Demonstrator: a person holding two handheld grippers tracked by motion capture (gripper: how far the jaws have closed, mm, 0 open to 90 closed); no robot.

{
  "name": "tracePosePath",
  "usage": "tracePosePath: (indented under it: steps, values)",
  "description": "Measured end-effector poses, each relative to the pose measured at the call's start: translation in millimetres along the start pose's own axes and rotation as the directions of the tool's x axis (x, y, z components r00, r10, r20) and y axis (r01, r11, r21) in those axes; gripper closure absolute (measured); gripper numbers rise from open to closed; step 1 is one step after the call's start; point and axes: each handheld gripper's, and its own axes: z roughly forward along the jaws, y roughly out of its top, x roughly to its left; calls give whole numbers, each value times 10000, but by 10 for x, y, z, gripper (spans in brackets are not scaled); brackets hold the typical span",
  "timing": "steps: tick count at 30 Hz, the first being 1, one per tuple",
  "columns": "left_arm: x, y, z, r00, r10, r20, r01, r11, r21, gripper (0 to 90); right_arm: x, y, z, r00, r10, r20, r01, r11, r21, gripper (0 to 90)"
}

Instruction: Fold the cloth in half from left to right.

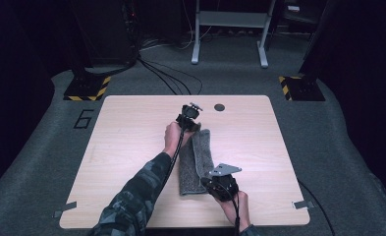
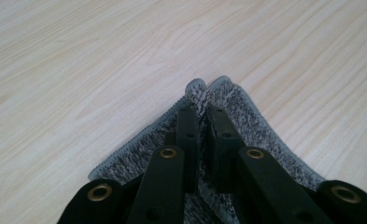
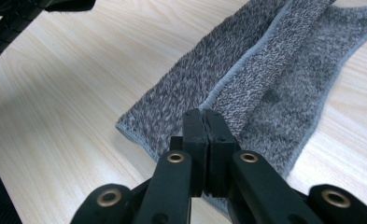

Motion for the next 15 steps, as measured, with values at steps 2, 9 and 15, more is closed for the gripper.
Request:
tracePosePath:
  steps: [2,9,15]
  values:
    - [-21,20,17,9999,5,140,-4,10000,-43,814,-21,-33,-28,9997,172,146,-172,9999,7,890]
    - [-60,60,16,9984,-180,531,199,9992,-340,406,-138,-154,-64,9970,641,425,-652,9976,251,876]
    - [21,-8,-112,9979,-409,511,441,9970,-642,286,-252,-323,-120,9895,1230,766,-1290,9885,793,679]
